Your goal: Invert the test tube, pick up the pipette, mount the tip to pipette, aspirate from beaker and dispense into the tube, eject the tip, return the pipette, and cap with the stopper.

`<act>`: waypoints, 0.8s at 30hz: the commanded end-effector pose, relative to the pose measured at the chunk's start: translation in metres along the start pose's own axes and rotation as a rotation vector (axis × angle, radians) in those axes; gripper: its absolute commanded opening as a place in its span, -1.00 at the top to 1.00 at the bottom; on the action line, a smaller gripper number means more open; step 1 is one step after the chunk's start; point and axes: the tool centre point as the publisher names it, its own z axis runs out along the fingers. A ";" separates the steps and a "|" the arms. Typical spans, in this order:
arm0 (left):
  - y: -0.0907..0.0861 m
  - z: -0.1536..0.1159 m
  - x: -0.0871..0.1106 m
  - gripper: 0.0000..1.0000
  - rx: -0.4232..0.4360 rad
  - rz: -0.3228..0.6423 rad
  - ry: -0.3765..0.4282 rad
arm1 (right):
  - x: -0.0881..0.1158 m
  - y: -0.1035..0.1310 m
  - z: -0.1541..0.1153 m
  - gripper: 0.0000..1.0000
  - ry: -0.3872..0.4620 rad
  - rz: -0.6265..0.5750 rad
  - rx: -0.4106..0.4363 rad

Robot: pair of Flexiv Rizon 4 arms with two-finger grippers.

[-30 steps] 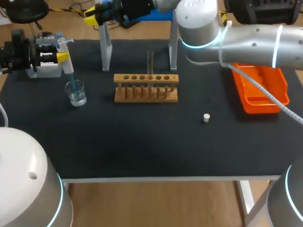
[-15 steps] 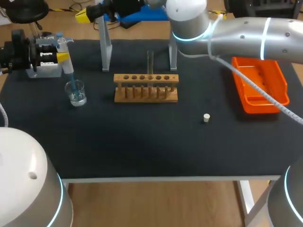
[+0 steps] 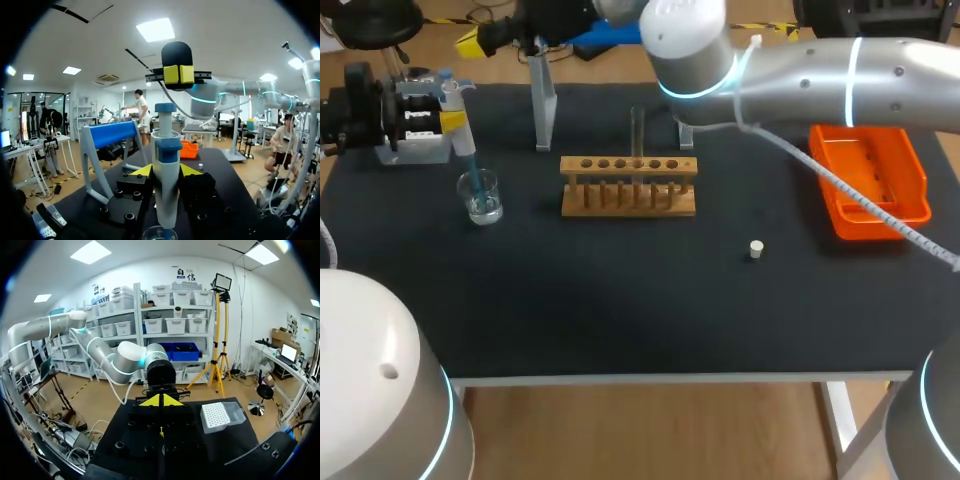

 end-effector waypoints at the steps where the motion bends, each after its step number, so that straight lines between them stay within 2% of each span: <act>1: 0.000 0.000 0.000 1.00 0.000 0.000 0.000 | -0.002 0.001 0.009 1.00 -0.004 0.003 0.018; 24: 0.000 0.000 0.000 1.00 0.000 0.000 0.000 | -0.009 -0.005 0.032 1.00 -0.047 0.017 0.069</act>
